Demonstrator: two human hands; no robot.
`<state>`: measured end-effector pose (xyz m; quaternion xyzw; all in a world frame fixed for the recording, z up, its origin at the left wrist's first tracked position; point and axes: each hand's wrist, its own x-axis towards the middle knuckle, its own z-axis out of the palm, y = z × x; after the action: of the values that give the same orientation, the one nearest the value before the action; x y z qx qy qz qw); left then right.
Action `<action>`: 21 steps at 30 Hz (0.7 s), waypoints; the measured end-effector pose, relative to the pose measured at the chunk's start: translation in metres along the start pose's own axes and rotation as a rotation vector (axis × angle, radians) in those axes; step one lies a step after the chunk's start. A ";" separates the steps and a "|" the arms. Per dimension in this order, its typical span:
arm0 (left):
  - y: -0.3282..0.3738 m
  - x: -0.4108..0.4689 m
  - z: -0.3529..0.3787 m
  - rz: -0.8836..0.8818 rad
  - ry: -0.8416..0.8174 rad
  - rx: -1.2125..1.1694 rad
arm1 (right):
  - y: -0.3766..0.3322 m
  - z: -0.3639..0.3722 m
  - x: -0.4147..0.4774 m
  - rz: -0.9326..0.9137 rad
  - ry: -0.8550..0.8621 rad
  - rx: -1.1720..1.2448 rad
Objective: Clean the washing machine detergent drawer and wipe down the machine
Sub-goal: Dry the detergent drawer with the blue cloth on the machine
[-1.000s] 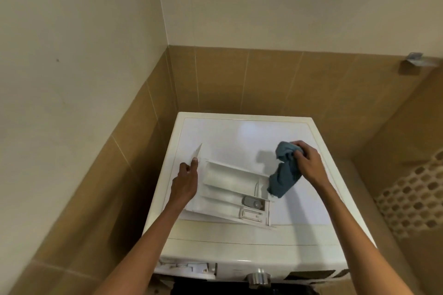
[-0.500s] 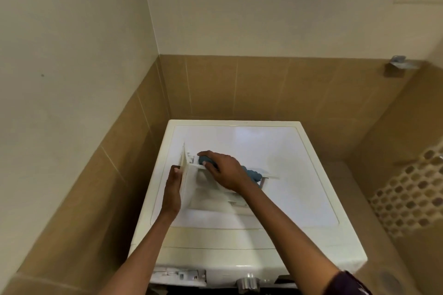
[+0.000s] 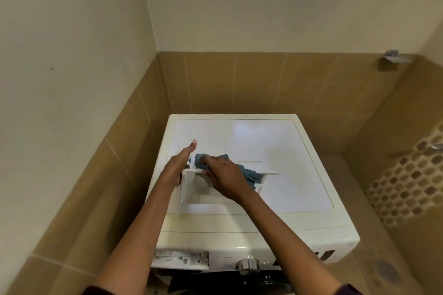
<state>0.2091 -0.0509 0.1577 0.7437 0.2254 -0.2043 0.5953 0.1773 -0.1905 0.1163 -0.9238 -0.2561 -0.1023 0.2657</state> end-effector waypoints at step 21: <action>-0.021 -0.007 0.011 0.119 0.283 0.118 | 0.044 -0.042 -0.066 0.429 0.122 -0.040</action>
<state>0.1904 -0.0581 0.1426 0.8108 0.2503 -0.0747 0.5238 0.1420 -0.2726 0.1106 -0.9543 -0.0349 -0.1043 0.2779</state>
